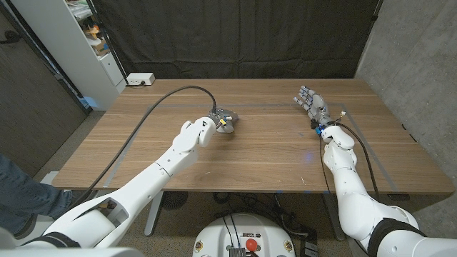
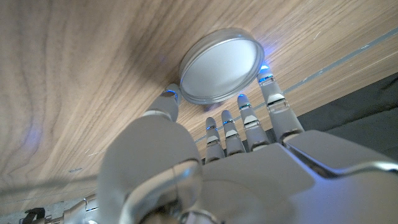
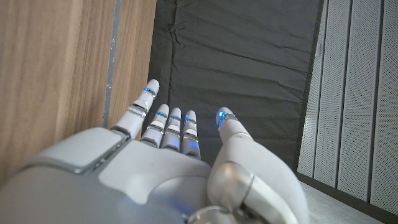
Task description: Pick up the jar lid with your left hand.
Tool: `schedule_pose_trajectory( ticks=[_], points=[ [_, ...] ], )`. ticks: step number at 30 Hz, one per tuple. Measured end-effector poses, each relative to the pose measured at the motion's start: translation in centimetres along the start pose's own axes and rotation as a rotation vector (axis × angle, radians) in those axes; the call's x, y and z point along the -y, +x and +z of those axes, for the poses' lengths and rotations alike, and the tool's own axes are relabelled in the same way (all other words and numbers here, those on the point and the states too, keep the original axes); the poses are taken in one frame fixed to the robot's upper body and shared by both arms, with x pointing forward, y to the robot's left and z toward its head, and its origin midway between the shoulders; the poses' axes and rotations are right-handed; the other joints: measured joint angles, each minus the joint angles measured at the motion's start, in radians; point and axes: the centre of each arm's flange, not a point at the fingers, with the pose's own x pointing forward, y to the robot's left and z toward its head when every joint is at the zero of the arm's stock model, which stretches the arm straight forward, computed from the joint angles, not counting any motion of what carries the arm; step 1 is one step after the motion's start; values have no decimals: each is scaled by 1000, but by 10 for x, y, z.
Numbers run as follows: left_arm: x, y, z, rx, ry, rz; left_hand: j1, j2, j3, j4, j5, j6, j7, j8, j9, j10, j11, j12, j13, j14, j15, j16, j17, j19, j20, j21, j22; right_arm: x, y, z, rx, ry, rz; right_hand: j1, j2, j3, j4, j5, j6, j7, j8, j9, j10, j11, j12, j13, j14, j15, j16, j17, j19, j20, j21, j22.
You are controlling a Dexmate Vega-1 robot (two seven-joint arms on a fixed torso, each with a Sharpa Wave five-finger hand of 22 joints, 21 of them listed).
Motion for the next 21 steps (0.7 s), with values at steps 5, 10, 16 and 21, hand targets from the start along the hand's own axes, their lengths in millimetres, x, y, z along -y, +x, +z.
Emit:
schedule_pose_trajectory(
  ticks=[5, 10, 16, 21],
  points=[
    [1, 0, 1, 1, -9, 5, 7, 7, 0, 0, 0, 1, 8, 0, 0, 0, 0, 0, 3, 0, 0, 0, 0, 1, 1, 0, 0, 0, 0, 0, -3, -4, 0, 0, 0, -4, 4, 0, 0, 0, 0, 0, 0, 0, 0, 0, 0, 0, 0, 0, 0, 0, 0, 2],
    [2, 0, 2, 1, -18, 7, 12, 4, 0, 0, -1, 2, 9, 0, 0, 5, -5, 0, 3, 0, 0, 0, 3, 5, 5, 0, -2, 0, -1, 0, -6, -5, 0, -3, -3, -4, 4, 0, 0, 0, 0, 0, 0, 0, 0, 0, 0, 0, 0, 0, 0, 0, 0, 2],
    [1, -1, 1, -2, -34, 12, 12, 4, -4, 4, -7, 2, 9, 0, 0, 5, -5, 0, 3, 0, 0, 0, 5, 5, 5, -1, -5, 1, -1, 3, -5, -12, -1, -4, -4, -7, 1, 0, 0, 0, 0, 0, 0, 0, 0, 0, 0, 0, 0, 0, 0, 0, 0, 2],
    [-1, -2, 0, -6, -47, 16, 12, 4, -7, 7, -8, 5, 13, 0, 0, 5, -5, 0, 3, 0, 0, 0, 5, 12, -1, -1, -5, 1, -2, 5, -7, -17, -1, -4, -4, -7, 1, 0, 0, 0, 0, 0, 0, 0, 0, 0, 0, 0, 0, 0, 0, 0, 0, 2]
  ],
)
